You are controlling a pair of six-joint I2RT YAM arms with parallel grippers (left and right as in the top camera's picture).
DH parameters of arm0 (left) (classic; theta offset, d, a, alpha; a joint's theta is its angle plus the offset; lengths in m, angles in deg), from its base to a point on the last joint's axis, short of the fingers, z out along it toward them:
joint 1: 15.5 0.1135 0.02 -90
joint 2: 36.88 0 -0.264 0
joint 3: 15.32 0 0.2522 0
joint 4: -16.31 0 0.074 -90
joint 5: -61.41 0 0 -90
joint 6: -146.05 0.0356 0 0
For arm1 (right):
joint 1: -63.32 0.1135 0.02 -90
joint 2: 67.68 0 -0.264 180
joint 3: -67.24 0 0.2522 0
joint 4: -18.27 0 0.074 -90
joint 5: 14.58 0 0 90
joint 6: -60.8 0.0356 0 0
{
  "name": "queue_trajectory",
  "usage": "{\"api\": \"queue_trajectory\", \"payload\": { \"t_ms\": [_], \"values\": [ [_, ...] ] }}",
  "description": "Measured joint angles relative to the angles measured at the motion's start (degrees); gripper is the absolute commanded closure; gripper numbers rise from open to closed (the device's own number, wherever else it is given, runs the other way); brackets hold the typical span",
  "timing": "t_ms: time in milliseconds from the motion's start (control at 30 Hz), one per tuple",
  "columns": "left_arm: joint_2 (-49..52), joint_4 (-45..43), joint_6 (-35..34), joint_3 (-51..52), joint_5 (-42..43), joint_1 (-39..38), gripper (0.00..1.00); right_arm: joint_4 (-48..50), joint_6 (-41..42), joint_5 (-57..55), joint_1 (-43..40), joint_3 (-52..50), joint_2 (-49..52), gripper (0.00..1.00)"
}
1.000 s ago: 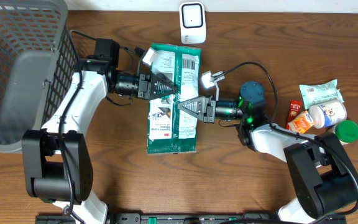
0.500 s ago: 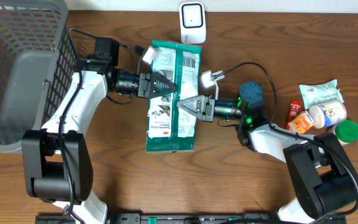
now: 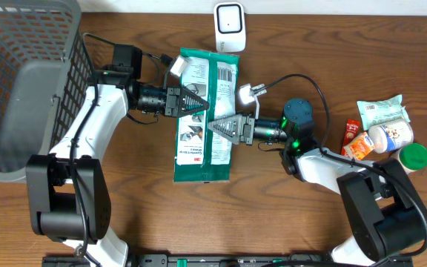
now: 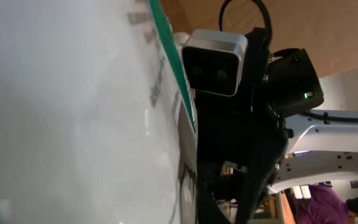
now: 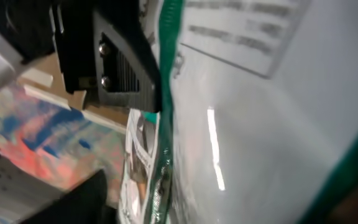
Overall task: Scan the item barcode
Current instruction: 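Release the right gripper and pull the packet left with the left gripper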
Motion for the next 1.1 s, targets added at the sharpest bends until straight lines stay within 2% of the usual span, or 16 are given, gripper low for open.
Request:
{"api": "queue_trajectory", "payload": {
  "t_ms": [200, 367, 633, 733, 833, 867, 900, 967, 1100],
  "values": [
    [0.0, 1.7, -0.3, 0.0, -3.7, 0.0, 0.93, -0.1, -1.7, 2.6, -2.8, 0.0, 0.0, 0.09],
    [-3.2, 3.9, -2.0, 0.0, -17.2, -0.7, 0.93, -4.7, -2.9, 4.7, -7.1, 0.0, 0.0, 0.02],
    [-19.3, 4.5, -6.6, -0.7, -38.0, -1.5, 0.93, -19.0, -6.0, 4.7, -9.8, 0.1, 0.0, 0.01],
    [-22.1, 7.6, -7.6, -3.3, -46.6, -2.3, 0.93, -30.6, -9.3, 2.4, -9.4, 1.5, 0.0, 0.01],
    [-22.6, 10.6, -7.8, -7.7, -54.5, -3.9, 0.93, -47.5, -14.3, -2.6, -8.4, 5.0, -0.2, 0.01],
    [-22.6, 11.5, -7.8, -9.3, -56.8, -4.6, 0.93, -57.4, -16.9, -5.6, -7.7, 7.5, -0.5, 0.01],
    [-22.5, 12.5, -7.8, -11.3, -59.6, -5.4, 0.93, -62.8, -19.6, -8.4, -7.0, 9.0, -0.8, 0.01],
    [-22.3, 13.4, -7.8, -14.5, -64.0, -6.8, 0.93, -79.6, -24.3, -16.9, -5.0, 15.8, -1.7, 0.01],
    [-20.8, 15.1, -7.8, -21.3, -71.2, -9.2, 0.93, -97.5, -30.4, -33.1, -0.6, 29.3, -5.3, 0.01]
  ]
}}
